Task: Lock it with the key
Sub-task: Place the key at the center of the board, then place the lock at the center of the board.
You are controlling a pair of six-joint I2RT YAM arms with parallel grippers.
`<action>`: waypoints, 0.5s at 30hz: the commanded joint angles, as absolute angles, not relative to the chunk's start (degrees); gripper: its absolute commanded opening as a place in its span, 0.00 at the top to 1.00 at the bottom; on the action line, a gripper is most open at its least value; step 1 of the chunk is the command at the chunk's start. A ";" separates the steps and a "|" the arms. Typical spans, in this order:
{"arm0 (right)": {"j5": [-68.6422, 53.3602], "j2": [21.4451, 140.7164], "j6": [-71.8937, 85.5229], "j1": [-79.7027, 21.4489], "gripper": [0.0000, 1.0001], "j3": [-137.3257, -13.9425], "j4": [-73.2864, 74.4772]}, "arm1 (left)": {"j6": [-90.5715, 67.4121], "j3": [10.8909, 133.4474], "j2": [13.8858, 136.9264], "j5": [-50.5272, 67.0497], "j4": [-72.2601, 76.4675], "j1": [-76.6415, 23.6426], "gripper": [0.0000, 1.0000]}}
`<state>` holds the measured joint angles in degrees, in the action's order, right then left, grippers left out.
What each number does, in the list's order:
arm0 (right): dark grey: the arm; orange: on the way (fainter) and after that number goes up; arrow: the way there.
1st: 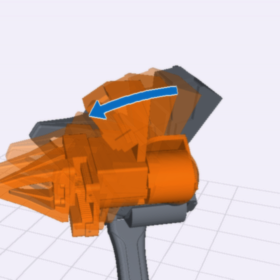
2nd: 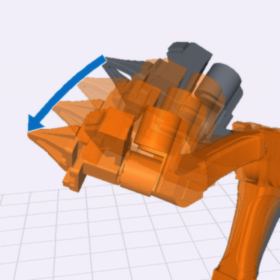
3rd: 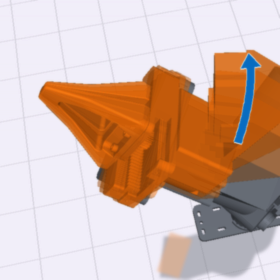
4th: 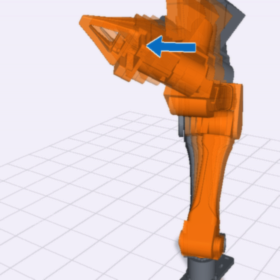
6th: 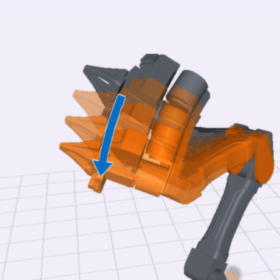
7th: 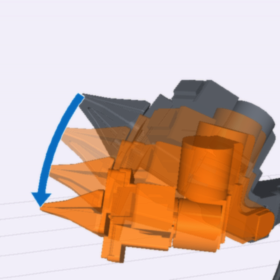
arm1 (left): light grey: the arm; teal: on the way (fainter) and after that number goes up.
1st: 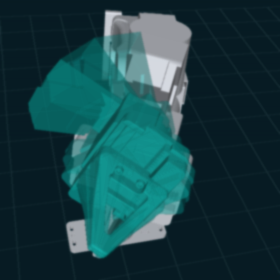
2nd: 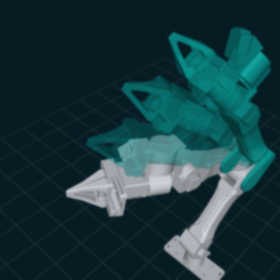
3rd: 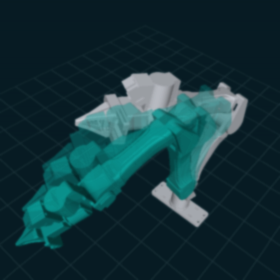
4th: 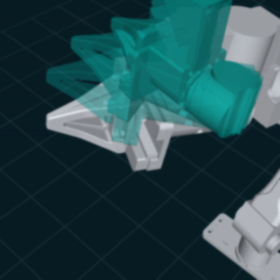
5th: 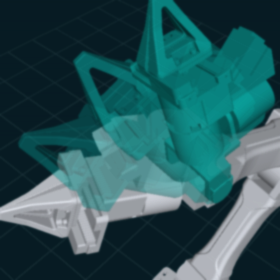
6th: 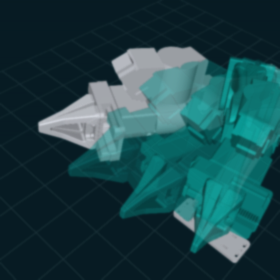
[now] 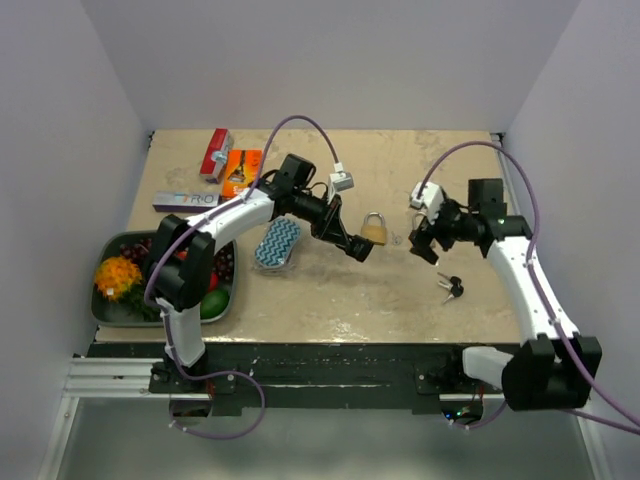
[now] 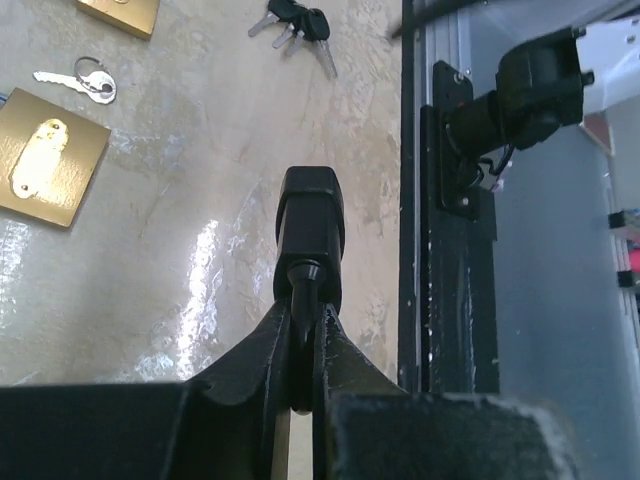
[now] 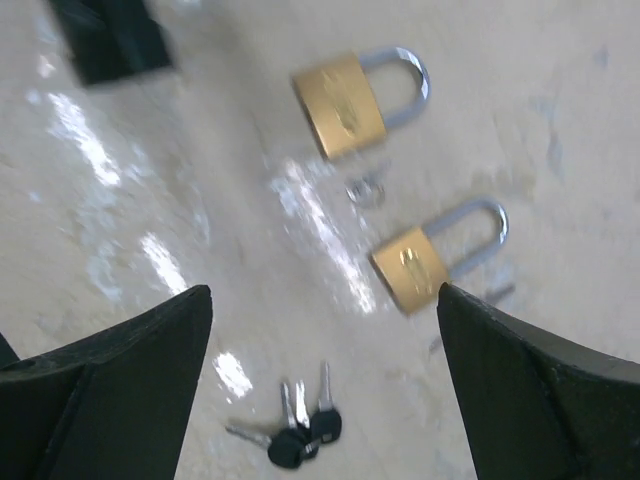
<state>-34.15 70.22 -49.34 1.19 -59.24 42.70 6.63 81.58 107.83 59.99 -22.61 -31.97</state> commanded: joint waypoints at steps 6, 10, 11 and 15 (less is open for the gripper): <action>-25.93 64.42 -37.88 -20.20 0.01 -53.79 28.05 | -8.43 89.56 110.83 65.13 -20.83 -34.28 1.00; -24.00 66.44 -36.22 -25.65 0.01 -53.70 24.18 | -8.44 90.70 111.53 66.53 -21.71 -34.45 1.00; -23.12 67.49 -36.04 -27.32 0.01 -53.88 23.30 | -8.44 90.53 111.45 66.45 -21.71 -34.45 1.00; -19.87 69.34 -35.77 -30.93 0.01 -53.97 20.84 | -8.53 90.26 110.83 66.36 -21.53 -34.54 1.00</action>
